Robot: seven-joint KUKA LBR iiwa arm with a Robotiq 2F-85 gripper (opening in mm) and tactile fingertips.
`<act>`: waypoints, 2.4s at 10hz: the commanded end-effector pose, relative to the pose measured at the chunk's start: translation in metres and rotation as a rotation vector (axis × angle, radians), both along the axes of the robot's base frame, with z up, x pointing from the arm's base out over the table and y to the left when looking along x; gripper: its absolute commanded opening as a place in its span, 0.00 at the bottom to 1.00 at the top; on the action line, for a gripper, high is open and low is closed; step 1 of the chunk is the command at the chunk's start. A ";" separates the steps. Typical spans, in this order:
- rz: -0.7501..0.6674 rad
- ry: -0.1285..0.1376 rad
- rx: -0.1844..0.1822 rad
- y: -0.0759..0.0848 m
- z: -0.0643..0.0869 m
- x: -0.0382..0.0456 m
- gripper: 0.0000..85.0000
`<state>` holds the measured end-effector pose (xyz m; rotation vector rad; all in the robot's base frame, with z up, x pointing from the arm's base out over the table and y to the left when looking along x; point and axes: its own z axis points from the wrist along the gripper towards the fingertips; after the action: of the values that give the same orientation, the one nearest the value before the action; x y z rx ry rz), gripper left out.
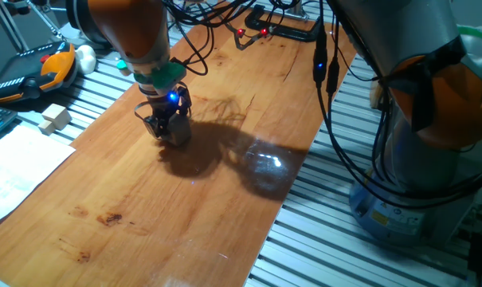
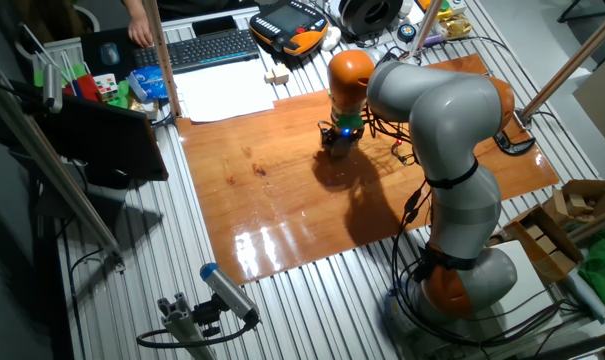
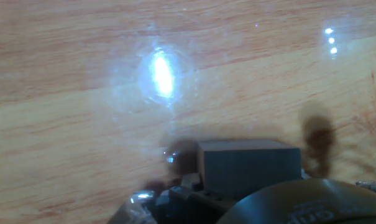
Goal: Hold a small block with the gripper and sweep it from left to right on the table
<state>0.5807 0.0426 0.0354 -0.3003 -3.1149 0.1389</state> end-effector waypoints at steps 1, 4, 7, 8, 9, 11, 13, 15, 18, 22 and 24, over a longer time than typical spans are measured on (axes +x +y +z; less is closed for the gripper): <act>-0.003 0.000 0.000 0.003 -0.002 -0.0013 0.77; -0.012 -0.001 0.006 0.011 -0.004 -0.0035 0.77; -0.020 0.002 0.006 0.018 -0.003 -0.0033 0.78; -0.023 0.004 0.006 0.020 -0.002 -0.0034 0.76; -0.025 0.004 0.006 0.021 -0.002 -0.0036 0.76; -0.032 0.002 0.005 0.026 -0.004 -0.0047 0.77; -0.040 0.001 0.005 0.032 -0.005 -0.0058 0.77; -0.049 -0.001 0.005 0.038 -0.006 -0.0077 0.78; -0.066 -0.005 0.003 0.048 -0.007 -0.0128 0.77; -0.086 -0.004 0.000 0.061 -0.006 -0.0169 0.77; -0.092 -0.008 -0.002 0.065 -0.006 -0.0191 0.77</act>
<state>0.5613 0.1084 0.0288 -0.4458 -3.1012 0.1398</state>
